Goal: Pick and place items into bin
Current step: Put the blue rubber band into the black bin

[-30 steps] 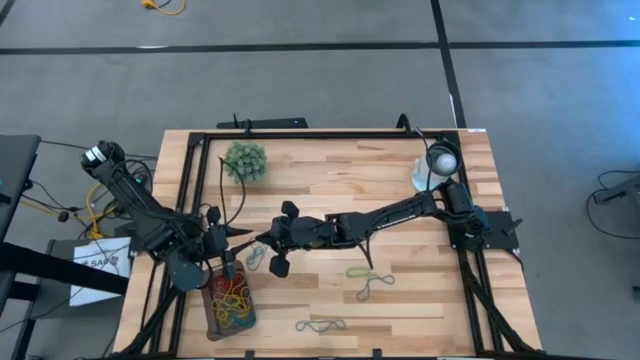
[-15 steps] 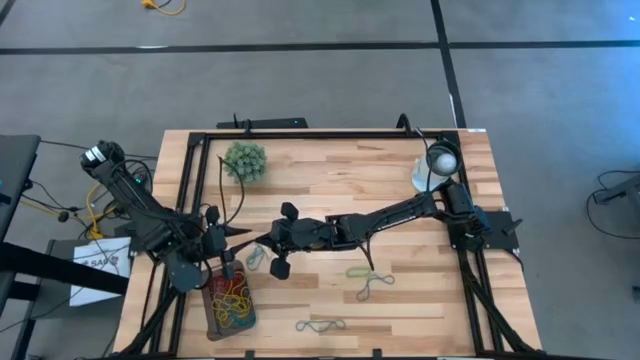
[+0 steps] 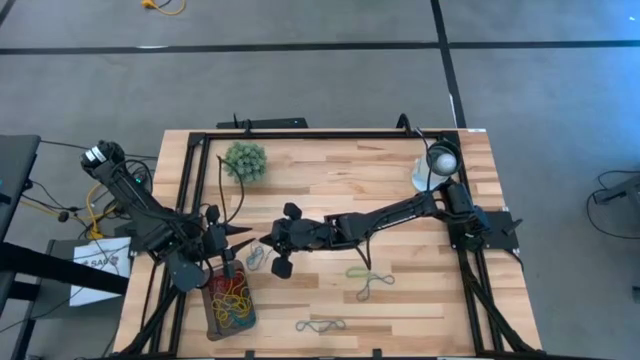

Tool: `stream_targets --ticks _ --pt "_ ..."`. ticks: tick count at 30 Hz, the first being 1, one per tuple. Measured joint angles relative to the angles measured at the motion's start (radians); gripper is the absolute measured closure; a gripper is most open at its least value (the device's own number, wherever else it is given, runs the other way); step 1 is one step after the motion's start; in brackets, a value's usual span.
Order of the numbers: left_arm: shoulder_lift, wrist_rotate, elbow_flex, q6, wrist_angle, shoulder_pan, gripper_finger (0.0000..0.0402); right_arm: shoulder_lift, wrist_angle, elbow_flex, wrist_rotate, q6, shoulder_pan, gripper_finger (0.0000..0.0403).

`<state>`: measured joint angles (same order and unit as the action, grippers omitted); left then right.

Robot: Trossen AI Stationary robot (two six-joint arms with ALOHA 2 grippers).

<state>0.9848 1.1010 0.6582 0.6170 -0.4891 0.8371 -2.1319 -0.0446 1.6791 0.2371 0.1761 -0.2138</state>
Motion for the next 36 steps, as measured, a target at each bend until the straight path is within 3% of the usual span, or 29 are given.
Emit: stream_targets --ticks 6,25,30,36 --pt "0.000 -0.025 0.000 0.000 0.001 0.000 0.0288 0.000 -0.028 0.000 0.055 -0.016 0.002 0.0403" --pt "-0.001 -0.020 0.000 0.010 -0.017 -0.001 0.0291 0.000 -0.103 0.000 0.050 -0.040 0.002 0.0403" --pt "-0.001 -0.020 0.000 0.003 -0.018 -0.001 0.0317 0.000 -0.126 0.000 0.050 -0.064 0.002 0.0403" --pt "-0.001 -0.013 0.000 -0.035 -0.021 -0.001 0.0380 0.000 -0.120 0.000 0.050 -0.061 0.003 0.0403"
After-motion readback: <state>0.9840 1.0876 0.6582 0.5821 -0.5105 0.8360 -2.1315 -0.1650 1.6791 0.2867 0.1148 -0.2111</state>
